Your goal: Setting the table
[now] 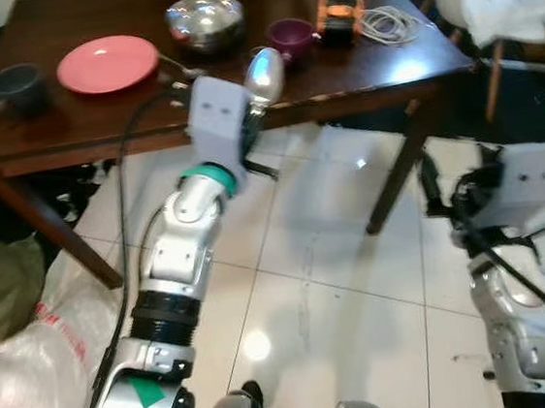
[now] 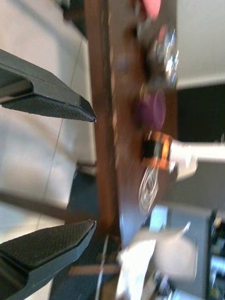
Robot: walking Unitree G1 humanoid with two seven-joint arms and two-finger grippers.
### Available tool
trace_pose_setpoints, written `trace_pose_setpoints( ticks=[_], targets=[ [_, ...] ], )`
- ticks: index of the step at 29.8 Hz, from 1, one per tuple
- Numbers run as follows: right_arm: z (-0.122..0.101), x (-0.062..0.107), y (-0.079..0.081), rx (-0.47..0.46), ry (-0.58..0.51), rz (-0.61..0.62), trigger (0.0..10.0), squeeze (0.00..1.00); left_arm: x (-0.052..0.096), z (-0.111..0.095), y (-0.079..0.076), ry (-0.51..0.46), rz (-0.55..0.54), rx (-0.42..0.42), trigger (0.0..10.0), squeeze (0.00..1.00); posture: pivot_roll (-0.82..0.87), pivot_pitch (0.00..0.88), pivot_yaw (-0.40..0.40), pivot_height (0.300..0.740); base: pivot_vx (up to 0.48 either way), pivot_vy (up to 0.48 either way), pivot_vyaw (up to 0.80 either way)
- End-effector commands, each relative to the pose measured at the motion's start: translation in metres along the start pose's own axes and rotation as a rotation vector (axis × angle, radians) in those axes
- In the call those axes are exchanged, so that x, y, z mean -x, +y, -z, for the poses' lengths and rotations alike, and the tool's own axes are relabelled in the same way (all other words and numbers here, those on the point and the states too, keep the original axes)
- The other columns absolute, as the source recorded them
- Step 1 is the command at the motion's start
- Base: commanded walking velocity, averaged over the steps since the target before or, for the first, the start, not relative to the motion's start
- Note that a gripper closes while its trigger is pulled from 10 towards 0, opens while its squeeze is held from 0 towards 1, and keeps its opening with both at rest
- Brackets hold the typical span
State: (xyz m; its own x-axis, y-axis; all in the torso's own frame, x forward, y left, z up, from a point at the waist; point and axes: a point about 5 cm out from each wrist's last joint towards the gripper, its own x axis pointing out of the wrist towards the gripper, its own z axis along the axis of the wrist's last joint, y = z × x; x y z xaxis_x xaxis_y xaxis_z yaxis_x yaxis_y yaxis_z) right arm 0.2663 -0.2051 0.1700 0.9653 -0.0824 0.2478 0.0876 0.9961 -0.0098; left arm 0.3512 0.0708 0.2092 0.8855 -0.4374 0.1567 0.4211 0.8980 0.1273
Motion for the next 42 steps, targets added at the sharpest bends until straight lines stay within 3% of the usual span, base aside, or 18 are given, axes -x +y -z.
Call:
trace_pose_setpoints(
  ticks=[1, 12, 17, 42],
  targets=[
    [0.0048, 0.0032, -0.0026, 0.005, 0.025, 0.01, 10.0, 0.0, 0.0001, 0.0062, 0.0006, 0.025, -0.009, -0.004, 10.0, 0.0, -0.02, 0.0, 0.049, 0.74, 0.0, 0.0, 0.76],
    [0.0039, 0.0024, -0.0032, -0.014, 0.02, 0.016, 10.0, 0.0, -0.0014, 0.0071, 0.0008, 0.026, -0.028, -0.016, 10.0, 0.0, -0.02, 0.0, 0.049, 0.74, 0.0, 0.0, 0.75],
    [0.0023, 0.002, -0.0028, -0.031, 0.009, 0.016, 10.0, 0.0, -0.0023, 0.0065, 0.0004, 0.022, -0.03, -0.036, 10.0, 0.0, -0.02, 0.0, 0.051, 0.74, 0.0, 0.0, 0.0],
    [0.0002, 0.0039, -0.002, -0.04, -0.005, 0.01, 10.0, 0.0, -0.0038, 0.011, 0.0012, 0.043, -0.042, -0.051, 10.0, 0.0, -0.03, 0.0, 0.052, 0.74, 0.478, 0.0, 0.0]
  ],
)
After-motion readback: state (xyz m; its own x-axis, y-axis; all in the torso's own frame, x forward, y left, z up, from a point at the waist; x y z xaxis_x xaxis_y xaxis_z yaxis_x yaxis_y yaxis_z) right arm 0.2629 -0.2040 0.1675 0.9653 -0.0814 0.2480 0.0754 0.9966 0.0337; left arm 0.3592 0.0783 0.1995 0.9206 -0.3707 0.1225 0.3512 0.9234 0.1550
